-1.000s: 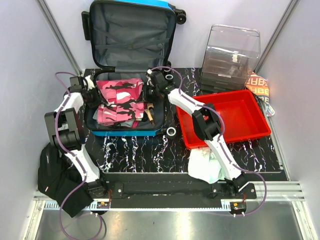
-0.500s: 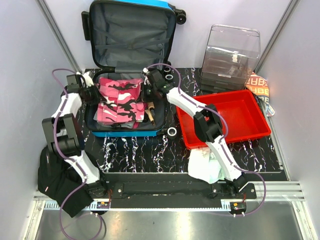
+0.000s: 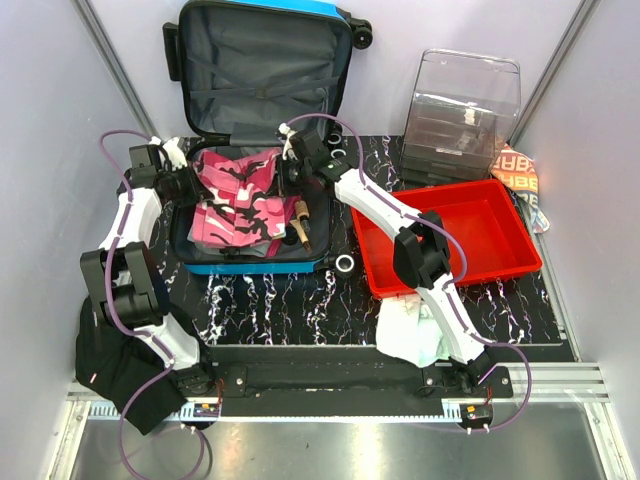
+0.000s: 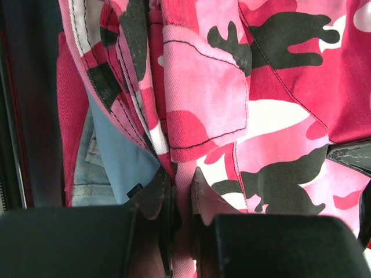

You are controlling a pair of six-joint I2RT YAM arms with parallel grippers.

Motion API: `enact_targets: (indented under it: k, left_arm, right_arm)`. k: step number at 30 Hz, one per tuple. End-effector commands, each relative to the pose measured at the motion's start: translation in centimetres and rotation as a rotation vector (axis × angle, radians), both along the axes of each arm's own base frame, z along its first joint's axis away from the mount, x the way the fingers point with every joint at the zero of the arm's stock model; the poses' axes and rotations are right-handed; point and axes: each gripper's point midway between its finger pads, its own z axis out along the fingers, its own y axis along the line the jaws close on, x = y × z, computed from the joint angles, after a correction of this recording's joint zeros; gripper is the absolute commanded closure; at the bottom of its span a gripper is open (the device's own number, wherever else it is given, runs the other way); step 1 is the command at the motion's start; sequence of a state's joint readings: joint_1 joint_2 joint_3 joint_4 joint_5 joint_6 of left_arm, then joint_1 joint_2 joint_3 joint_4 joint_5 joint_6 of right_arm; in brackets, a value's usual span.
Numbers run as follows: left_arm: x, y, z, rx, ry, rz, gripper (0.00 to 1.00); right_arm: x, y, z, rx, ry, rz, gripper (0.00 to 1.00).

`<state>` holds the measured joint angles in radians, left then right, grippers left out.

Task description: Open, take out, and arrange the luggage

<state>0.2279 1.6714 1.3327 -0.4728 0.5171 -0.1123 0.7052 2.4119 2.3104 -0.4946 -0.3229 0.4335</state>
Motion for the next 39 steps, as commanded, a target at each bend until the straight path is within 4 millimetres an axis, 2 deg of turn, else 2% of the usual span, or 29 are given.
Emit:
enact_targets:
  k: [1,4,5,7,8,10,14,17,20,24,28,30,32,35,36,37,39]
  left_arm:
    - [0.9,-0.8,2.2,-0.008,-0.09,-0.049,1.0]
    - [0.8,-1.0,1.8,-0.018,-0.077,-0.054,1.0]
    - [0.7,-1.2,2.0,-0.028,-0.079,-0.061,1.0]
    - [0.7,-1.5,2.9,-0.037,-0.101,-0.067,1.0]
    - [0.8,-1.4,3.5,-0.034,-0.119,-0.065,1.0]
    - [0.9,-1.2,4.8,-0.016,-0.154,-0.061,1.0]
    - [0.6,-1.5,7.6,-0.008,-0.218,-0.065,1.0]
    - [0.2,-2.0,9.4,-0.016,-0.264,-0.082,1.0]
    - [0.2,-2.3,10.4,0.002,-0.303,-0.095,1.0]
    - [0.4,-2.6,9.5,0.014,-0.29,-0.097,1.0]
    - [0.3,-3.5,6.0,-0.009,-0.214,-0.109,1.0]
    - [0.3,-4.0,5.0,-0.014,-0.195,-0.119,1.0]
    - [0.5,-3.9,3.4,-0.017,-0.164,-0.114,1.0]
    - [1.0,-3.5,2.1,0.0,-0.136,-0.102,1.0]
    - [1.1,-3.3,1.8,0.007,-0.13,-0.101,1.0]
    - [1.2,-3.1,1.5,0.014,-0.127,-0.098,1.0]
    - [1.5,-2.3,1.5,0.032,-0.129,-0.078,1.0]
  right_arm:
    - [0.6,0.6,8.8,0.118,-0.186,0.01,1.0]
    - [0.8,0.3,8.1,0.099,-0.18,0.01,1.0]
    - [0.7,0.3,8.5,0.103,-0.182,0.01,1.0]
    - [0.7,0.1,9.6,0.104,-0.208,0.008,1.0]
    - [0.7,-0.3,10.8,0.112,-0.235,0.0,1.0]
    - [1.0,-0.8,12.2,0.103,-0.284,-0.014,1.0]
    - [0.9,-1.7,13.7,0.102,-0.31,-0.016,1.0]
    - [0.6,-2.1,15.7,0.125,-0.344,-0.016,1.0]
    - [0.7,-2.4,16.9,0.125,-0.382,-0.027,1.0]
    - [1.2,-2.7,14.8,0.111,-0.326,-0.028,1.0]
    - [1.8,-2.8,11.3,0.071,-0.268,-0.034,0.99]
    - [2.3,-3.4,9.1,0.043,-0.23,-0.049,0.95]
    - [2.6,-3.9,7.1,0.011,-0.197,-0.062,0.86]
    - [3.4,-5.1,4.1,-0.045,-0.166,-0.095,0.71]
    - [3.8,-5.6,3.0,-0.067,-0.156,-0.108,0.59]
    - [3.9,-5.9,2.1,-0.087,-0.147,-0.114,0.52]
    - [4.1,-6.4,1.0,-0.128,-0.148,-0.119,0.41]
